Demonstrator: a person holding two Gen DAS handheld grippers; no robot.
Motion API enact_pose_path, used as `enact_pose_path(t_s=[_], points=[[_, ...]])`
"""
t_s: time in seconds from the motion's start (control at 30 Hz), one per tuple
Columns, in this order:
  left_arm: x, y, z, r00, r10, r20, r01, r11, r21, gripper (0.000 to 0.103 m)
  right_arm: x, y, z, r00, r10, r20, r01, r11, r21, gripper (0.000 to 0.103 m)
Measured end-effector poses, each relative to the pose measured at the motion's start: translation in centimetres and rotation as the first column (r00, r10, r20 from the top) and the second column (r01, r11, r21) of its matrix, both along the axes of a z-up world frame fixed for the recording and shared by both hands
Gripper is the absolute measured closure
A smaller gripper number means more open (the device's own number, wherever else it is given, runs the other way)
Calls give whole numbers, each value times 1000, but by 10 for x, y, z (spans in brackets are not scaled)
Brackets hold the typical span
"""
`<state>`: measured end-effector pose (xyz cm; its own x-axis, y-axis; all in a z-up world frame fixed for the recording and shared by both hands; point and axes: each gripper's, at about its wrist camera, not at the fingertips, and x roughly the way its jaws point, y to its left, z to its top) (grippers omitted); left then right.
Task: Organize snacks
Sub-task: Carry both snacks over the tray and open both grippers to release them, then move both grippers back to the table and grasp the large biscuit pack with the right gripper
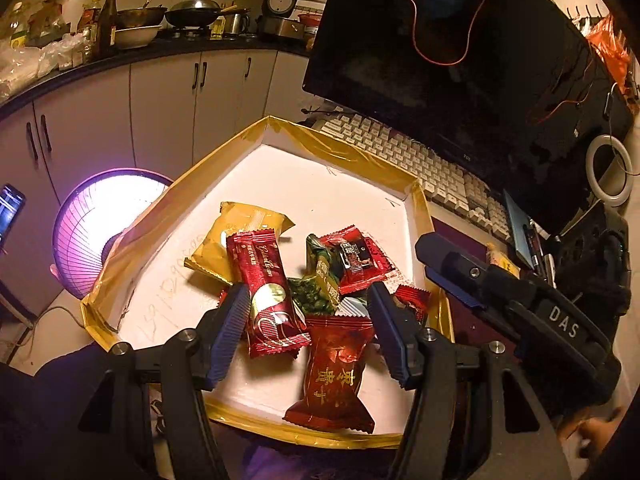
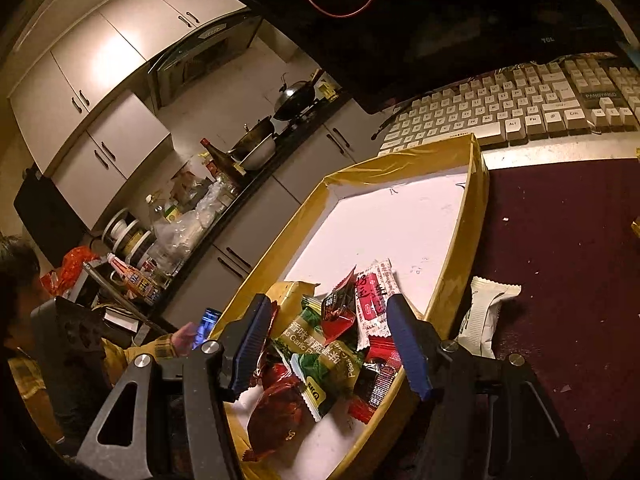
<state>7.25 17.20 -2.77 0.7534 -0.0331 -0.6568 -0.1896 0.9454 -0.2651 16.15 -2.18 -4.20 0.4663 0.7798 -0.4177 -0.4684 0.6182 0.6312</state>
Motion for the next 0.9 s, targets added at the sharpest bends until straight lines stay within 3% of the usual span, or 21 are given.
enact_pose_path(t_s=[0.2,0.4,0.5,0.7,0.9], points=[[-1,-4,2,1000,-11,12,11,1000,3,43,0,-9,6,1000,-15,12,15,1000,16,40],[-1,-9,2,1000,-21,13,21,1000,0,43,15,-40,-2,996,-36,-83,45,993,106,40],[-2,-12,4,999,-31,20,31,1000,6,43,17,-53,-2,993,-62,-99,71,993,92,40],[-3,-16,9,998,-37,41,37,999,6,43,7,-89,3,983,-153,-103,151,988,-30,40],[1,-24,12,996,-71,52,72,997,-9,42,8,-129,11,941,-334,-46,310,912,-270,34]])
